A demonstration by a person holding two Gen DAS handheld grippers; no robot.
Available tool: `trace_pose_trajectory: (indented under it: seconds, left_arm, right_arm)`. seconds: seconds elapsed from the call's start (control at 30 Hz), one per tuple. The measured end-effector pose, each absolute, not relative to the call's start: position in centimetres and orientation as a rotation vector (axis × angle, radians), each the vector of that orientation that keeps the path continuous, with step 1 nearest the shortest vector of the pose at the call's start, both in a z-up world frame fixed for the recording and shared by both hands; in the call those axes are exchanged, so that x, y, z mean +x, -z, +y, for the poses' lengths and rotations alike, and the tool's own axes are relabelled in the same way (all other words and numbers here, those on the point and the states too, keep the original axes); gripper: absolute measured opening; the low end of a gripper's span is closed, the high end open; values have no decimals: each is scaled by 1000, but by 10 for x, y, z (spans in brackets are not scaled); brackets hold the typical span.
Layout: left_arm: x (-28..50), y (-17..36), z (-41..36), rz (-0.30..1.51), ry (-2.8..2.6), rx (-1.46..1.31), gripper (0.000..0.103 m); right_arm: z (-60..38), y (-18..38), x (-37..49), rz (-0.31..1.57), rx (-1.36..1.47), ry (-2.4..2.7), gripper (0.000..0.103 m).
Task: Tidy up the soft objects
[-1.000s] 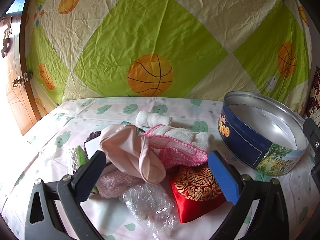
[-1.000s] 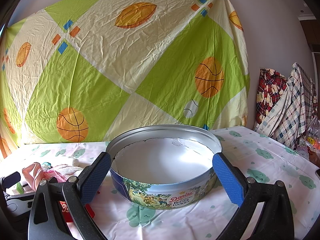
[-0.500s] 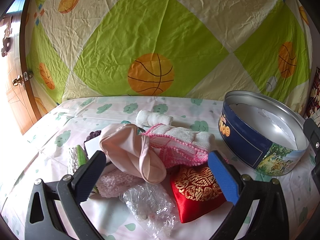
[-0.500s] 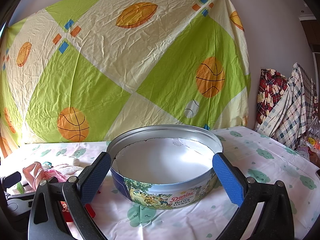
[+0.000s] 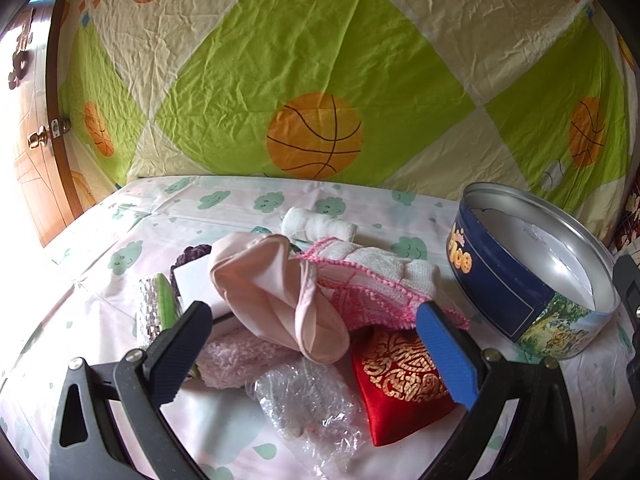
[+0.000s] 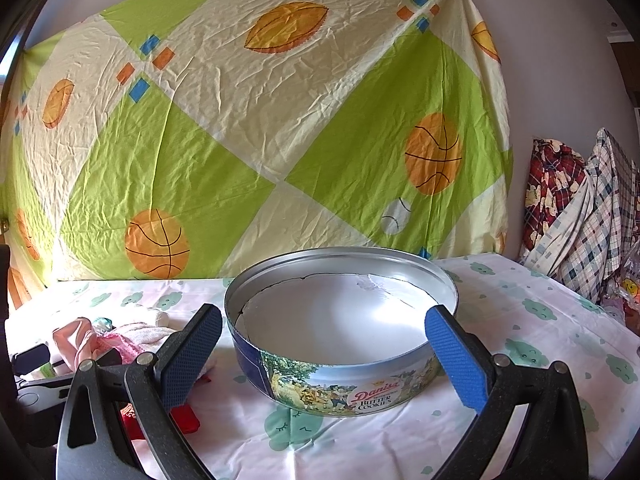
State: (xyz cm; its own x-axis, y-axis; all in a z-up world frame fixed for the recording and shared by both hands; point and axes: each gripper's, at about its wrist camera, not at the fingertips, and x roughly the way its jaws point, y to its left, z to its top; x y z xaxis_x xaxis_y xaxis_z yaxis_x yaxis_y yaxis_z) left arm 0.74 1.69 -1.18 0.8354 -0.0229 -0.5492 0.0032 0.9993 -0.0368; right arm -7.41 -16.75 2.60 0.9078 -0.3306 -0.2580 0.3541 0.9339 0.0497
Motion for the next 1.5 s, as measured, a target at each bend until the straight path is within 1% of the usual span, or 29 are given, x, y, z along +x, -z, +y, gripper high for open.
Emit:
trace_pose_trajectory:
  seconds: [0.37,0.7,1.03,1.07,1.13,1.17,1.23,1.27,1.4,1.47,1.5]
  left_arm:
    - [8,10,24,593,11,-76,103]
    - [4,9,29,607,8,-55,103]
    - [-15,14,64,648,-12,-55,103]
    - [-15,15,71,650,-25,-58,103]
    - [-14,15,86,652,-57,-52,103]
    - [-12,16,93,654,-77,-46,102]
    - [-6,17,106,661,-109,-49,96]
    - [-3,17,112,666,-114,-59,94]
    - [11,20,123,709,-91,-118,94]
    - [17,23,119,727,-86,-105,89]
    - [21,26,117,745,-92,-96,83]
  right_arm:
    - [-162,-27,-75,244,78,318,102]
    - [-161,-27,-74,251,75,305,102]
    - [-159,-28,-77,240,79,275,102]
    - [-158,-28,-78,237,78,268,102]
    - [-156,-28,-78,236,75,252,96]
    - [-155,-28,-78,240,73,245,95]
    - [-153,-28,-76,249,69,232,91]
    - [-153,-27,-75,253,68,227,91]
    - [-152,-26,-74,260,69,223,91]
    - [-152,-25,-74,265,70,220,91]
    - [-152,-25,-73,267,70,219,91]
